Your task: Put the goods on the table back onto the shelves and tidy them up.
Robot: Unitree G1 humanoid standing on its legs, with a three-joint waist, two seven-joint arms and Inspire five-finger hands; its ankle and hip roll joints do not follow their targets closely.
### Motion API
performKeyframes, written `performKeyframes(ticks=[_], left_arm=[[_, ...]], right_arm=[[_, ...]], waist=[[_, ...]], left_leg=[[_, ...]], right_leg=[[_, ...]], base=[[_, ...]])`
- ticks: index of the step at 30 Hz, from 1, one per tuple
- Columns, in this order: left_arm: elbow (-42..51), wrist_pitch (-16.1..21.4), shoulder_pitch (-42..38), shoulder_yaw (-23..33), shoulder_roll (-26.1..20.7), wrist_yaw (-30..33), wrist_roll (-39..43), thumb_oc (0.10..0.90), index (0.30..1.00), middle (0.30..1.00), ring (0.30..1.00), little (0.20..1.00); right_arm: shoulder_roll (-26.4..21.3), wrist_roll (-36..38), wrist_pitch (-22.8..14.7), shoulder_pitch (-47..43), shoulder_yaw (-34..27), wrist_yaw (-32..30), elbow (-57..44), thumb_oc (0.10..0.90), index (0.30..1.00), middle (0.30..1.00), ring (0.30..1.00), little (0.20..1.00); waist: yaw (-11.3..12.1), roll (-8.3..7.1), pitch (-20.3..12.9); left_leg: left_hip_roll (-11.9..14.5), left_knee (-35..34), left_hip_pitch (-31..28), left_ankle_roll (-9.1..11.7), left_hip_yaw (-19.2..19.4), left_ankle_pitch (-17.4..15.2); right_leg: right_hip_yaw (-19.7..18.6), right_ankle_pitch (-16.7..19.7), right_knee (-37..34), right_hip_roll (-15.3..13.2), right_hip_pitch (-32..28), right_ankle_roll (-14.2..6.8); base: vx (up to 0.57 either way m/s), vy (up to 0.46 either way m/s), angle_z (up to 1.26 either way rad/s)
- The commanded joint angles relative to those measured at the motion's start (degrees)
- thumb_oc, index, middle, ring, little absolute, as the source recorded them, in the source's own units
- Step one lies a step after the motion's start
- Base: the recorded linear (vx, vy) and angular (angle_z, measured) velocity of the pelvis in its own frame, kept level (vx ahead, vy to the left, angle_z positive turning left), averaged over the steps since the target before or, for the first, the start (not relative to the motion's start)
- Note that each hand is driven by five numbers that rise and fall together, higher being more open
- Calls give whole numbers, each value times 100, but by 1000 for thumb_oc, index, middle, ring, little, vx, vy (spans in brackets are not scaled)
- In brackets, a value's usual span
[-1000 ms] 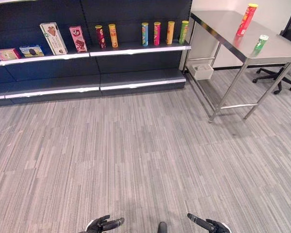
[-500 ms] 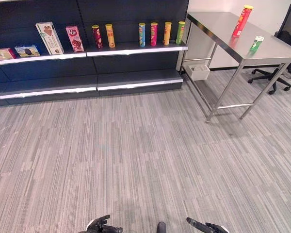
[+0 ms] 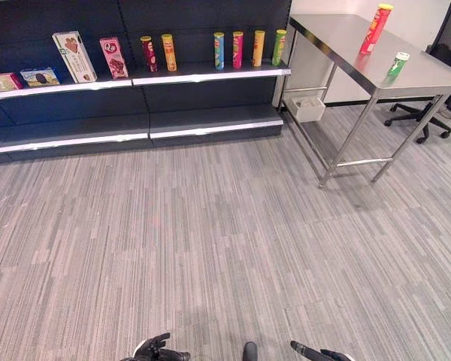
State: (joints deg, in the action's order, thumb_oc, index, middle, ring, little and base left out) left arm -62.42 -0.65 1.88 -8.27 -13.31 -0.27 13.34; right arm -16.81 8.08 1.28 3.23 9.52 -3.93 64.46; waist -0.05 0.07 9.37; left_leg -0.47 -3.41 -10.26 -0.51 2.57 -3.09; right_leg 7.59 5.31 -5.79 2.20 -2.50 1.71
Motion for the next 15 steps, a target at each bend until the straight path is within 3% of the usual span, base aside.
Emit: performKeyframes(ticks=[1,6,7,8,11,12,14,15], left_arm=[[60,236,-390,-100,-191,104,80,800,900,900,900,900],[389,228,-399,-138,-273,72,231,800,900,900,900,900],[536,240,-387,-130,-305,71,356,800,900,900,900,900],[737,218,-354,-126,-362,48,412,800,900,900,900,900],[723,226,-378,-123,-363,98,477,800,900,900,900,900],[707,230,-387,-119,-370,98,478,800,900,900,900,900],[701,199,-332,-107,-343,68,469,800,900,900,900,900],[719,211,-192,-92,-334,8,405,800,900,900,900,900]], right_arm=[[-298,138,-169,-198,3,-130,-111,800,900,900,900,900],[-367,181,-196,-147,-21,-115,-212,800,900,900,900,900],[-412,207,-203,-131,-27,-103,-278,800,900,900,900,900],[-485,203,-207,-87,-45,-95,-452,800,900,900,900,900],[-551,231,-206,-114,-20,-118,-507,800,900,900,900,900],[-561,241,-184,-142,-18,-114,-511,800,900,900,900,900],[-585,254,-177,-178,-24,-109,-577,800,900,900,900,900],[-664,224,-216,-256,16,-137,-737,800,900,900,900,900]], waist=[[-96,-112,5],[-119,-171,186],[-103,-214,304],[-65,-235,465],[-48,-274,590],[-10,-285,593],[126,-288,524],[341,-125,426]], left_leg=[[279,144,448,322,121,176],[268,1076,933,359,81,-28],[284,1654,1283,371,35,100],[320,2619,1839,361,-107,492],[197,3242,2399,270,-251,659],[102,3170,2637,220,-249,586],[38,2383,2855,202,-168,558],[182,663,3128,387,-19,1301]], right_leg=[[-68,-538,79,-395,-381,-674],[-152,-637,206,-369,-302,-529],[-183,-702,306,-362,-295,-437],[-197,-779,429,-305,-280,-303],[-195,-868,508,-271,-293,-207],[-226,-925,480,-263,-343,-221],[-298,-1007,299,-222,-558,-304],[-421,-1143,85,-65,-913,-389]], base=[[12,-55,-1],[14,-89,5],[25,-182,10],[24,-183,9],[67,-122,-3],[242,-52,-24],[484,51,-13],[806,142,1]])
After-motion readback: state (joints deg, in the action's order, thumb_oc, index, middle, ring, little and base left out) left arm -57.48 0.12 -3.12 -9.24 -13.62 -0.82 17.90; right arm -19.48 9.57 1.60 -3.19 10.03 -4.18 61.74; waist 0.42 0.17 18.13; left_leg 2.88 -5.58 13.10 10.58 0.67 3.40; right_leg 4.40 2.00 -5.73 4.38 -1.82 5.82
